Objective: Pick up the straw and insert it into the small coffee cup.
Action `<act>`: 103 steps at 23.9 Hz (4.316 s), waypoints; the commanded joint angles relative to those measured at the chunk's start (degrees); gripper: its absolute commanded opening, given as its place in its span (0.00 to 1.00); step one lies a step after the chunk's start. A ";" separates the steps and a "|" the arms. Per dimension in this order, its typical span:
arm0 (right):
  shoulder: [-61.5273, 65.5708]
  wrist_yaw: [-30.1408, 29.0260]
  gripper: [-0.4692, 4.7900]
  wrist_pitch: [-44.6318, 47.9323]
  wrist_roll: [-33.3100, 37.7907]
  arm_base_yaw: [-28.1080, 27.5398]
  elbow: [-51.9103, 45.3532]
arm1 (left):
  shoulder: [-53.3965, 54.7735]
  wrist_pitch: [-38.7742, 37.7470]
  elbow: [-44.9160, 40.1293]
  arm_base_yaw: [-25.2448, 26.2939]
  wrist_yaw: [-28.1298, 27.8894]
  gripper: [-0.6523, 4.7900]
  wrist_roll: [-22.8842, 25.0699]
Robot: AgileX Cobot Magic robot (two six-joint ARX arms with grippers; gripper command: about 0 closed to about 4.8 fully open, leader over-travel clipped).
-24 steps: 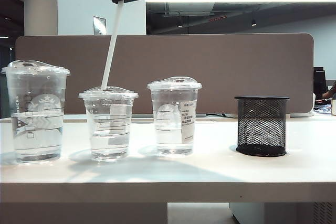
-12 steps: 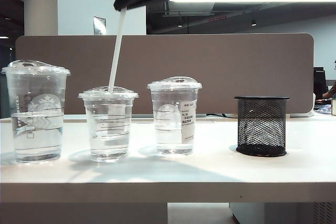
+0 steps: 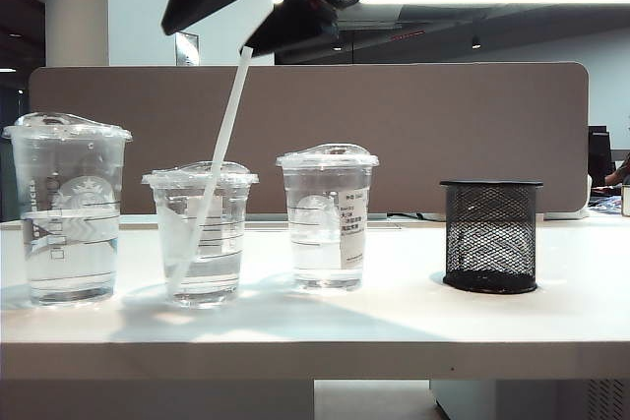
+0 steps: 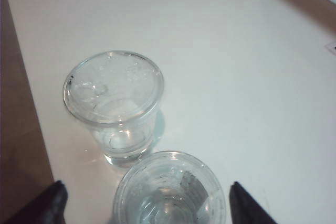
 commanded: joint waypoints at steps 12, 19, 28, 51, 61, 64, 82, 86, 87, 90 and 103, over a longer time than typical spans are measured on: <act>-29.92 12.44 0.07 -0.48 -4.72 -3.21 -1.60 | 0.09 10.14 -1.31 0.00 -1.33 0.16 -0.02; -45.42 12.63 0.07 8.17 1.46 -5.14 -15.93 | 0.09 26.73 -14.25 0.00 -0.96 0.16 -0.74; -67.04 12.63 0.07 12.92 7.50 -5.05 -36.68 | 0.24 59.32 -41.53 -0.04 0.20 0.16 -13.09; -87.82 12.48 0.07 -0.59 11.26 -4.90 -68.59 | 0.13 65.83 -57.37 0.00 -0.28 0.16 -7.04; -87.82 12.61 0.07 -1.01 11.63 -4.90 -70.51 | 0.13 65.75 -57.66 -0.02 -2.93 0.16 -3.02; -87.82 12.63 0.07 -1.03 11.63 -4.90 -70.51 | 0.13 65.64 -57.66 -0.04 -2.14 0.16 -2.99; -91.60 15.37 0.07 -4.26 11.54 -26.21 -70.77 | 0.07 65.53 -57.64 0.00 -2.27 0.16 -2.99; -91.60 13.70 0.07 -5.77 11.58 -39.41 -70.95 | 0.09 65.44 -57.64 -0.02 -2.40 0.16 -2.99; -91.60 13.70 0.07 -6.58 11.58 -41.62 -70.95 | 0.09 65.37 -57.64 -0.02 -2.40 0.16 -2.99; -91.60 13.92 0.07 -6.86 11.56 -42.86 -70.97 | 0.09 65.31 -57.64 -0.02 -2.38 0.16 -3.02; -91.60 11.32 0.07 -6.64 11.45 -42.80 -70.93 | 0.09 65.16 -57.64 -0.02 -2.40 0.16 -3.02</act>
